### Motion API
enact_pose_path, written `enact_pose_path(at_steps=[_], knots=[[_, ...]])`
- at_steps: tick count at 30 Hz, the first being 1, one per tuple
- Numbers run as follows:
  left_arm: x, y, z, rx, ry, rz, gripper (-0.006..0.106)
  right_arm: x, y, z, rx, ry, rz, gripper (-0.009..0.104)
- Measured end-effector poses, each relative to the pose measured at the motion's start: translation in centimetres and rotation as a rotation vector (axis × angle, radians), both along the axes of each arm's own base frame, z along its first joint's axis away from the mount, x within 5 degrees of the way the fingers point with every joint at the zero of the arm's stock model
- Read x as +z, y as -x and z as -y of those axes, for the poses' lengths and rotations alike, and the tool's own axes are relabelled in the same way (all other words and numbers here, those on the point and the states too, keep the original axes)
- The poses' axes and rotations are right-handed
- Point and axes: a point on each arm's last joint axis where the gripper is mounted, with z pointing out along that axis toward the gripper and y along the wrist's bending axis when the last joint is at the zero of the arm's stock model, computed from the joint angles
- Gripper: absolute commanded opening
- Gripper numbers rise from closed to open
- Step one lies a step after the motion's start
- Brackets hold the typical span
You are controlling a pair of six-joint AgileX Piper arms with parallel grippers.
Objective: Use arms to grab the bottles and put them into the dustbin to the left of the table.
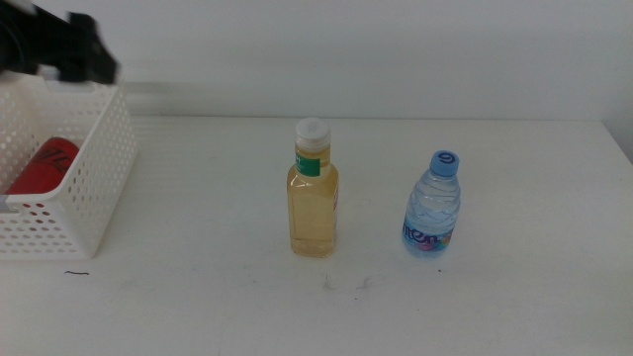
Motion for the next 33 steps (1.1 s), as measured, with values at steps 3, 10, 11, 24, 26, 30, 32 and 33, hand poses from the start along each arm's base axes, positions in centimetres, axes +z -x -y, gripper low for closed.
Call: enact_pose_path(at_steps=[3,10,11,24,26,30,32,33], knots=[[-0.1,4.7,3.0,-0.101,0.031,0.098,0.094,0.0,0.0,0.0,0.0,0.0,0.0,0.086],[-8.1,12.4,5.9,-0.225,0.113,0.471,0.094,0.0,0.0,0.0,0.0,0.0,0.0,0.086],[-9.9,13.3,6.0,-0.228,0.137,0.541,0.094,0.0,0.0,0.0,0.0,0.0,0.0,0.086],[-20.7,15.2,8.2,-0.294,0.237,0.637,0.094,0.0,0.0,0.0,0.0,0.0,0.0,0.086],[-20.9,14.3,9.1,-0.29,0.267,0.637,0.094,0.0,0.0,0.0,0.0,0.0,0.0,0.086],[-21.7,12.6,11.0,-0.307,0.291,0.609,0.094,0.0,0.0,0.0,0.0,0.0,0.0,0.086],[-22.1,11.7,11.9,-0.311,0.301,0.587,0.094,0.0,0.0,0.0,0.0,0.0,0.0,0.086],[-22.2,11.3,12.5,-0.314,0.31,0.578,0.094,0.0,0.0,0.0,0.0,0.0,0.0,0.086]])
